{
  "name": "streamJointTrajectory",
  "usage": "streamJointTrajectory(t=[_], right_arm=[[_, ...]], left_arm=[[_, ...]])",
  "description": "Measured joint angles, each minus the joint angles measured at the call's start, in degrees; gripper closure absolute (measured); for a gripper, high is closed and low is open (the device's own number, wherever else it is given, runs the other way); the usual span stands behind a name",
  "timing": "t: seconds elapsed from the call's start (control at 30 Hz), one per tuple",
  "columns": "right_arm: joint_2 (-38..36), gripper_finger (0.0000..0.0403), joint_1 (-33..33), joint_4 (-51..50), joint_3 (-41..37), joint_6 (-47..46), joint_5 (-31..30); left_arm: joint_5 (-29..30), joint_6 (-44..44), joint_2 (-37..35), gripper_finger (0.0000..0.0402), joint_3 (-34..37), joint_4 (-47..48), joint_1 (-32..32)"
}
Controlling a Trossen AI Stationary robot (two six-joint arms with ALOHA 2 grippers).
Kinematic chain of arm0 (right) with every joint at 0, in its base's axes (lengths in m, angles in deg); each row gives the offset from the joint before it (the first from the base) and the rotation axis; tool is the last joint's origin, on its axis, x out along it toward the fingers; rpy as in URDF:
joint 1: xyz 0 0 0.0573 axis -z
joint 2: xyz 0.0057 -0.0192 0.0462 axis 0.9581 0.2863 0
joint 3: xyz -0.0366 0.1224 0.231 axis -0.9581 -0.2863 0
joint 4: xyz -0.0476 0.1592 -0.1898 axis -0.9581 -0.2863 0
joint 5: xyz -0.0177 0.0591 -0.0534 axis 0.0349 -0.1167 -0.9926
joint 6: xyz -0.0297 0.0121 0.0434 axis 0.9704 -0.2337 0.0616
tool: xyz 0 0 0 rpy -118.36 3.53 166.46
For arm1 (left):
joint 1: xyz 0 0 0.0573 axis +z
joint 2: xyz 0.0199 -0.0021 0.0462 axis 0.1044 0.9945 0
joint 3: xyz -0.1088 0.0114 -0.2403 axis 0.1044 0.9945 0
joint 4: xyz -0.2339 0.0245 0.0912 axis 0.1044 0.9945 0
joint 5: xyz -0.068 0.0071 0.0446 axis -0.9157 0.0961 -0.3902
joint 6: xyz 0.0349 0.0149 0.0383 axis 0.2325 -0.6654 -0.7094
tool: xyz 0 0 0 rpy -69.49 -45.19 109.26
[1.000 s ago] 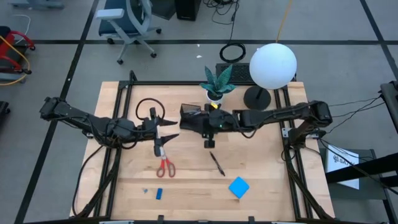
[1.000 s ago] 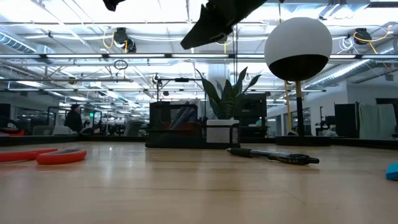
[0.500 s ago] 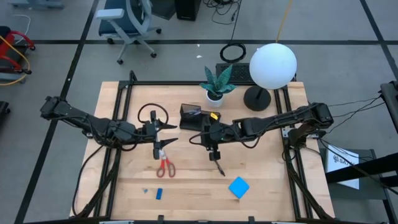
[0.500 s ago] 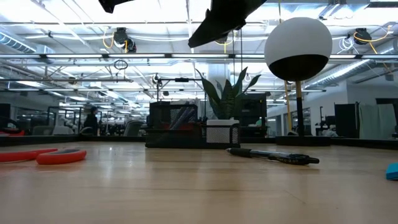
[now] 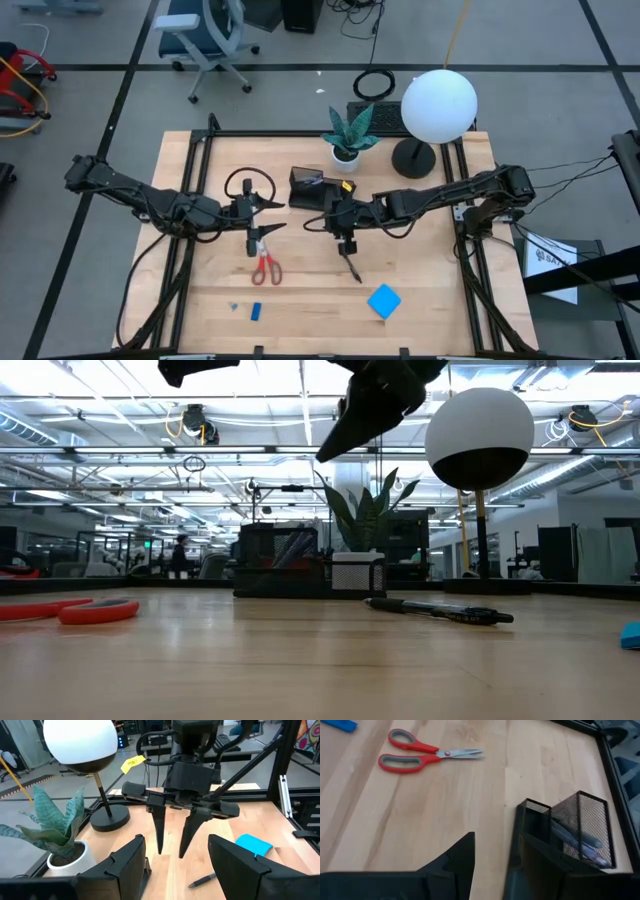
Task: Pick and place office supplies into organizer
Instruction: Put the black pen into the black desk organizer
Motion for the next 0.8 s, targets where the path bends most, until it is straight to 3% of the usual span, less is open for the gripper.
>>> streamJointTrajectory(t=[0.37, 0.57, 0.8], right_arm=[[-2.29, 0.0259, -0.57, -1.13, -0.03, 0.13, -0.45], [-7.09, 0.0259, -0.55, -5.17, -0.03, -4.12, -7.32], [-10.57, 0.0259, -0.55, -9.52, -1.2, -8.97, -8.93]], left_arm=[[-4.94, 0.15, 0.79, 0.0179, -0.02, 2.97, 0.04], [-4.72, 0.35, 1.11, 0.0179, -0.02, 4.95, 0.87], [-6.78, 0.34, 6.16, 0.0179, -0.89, 5.6, 3.66]])
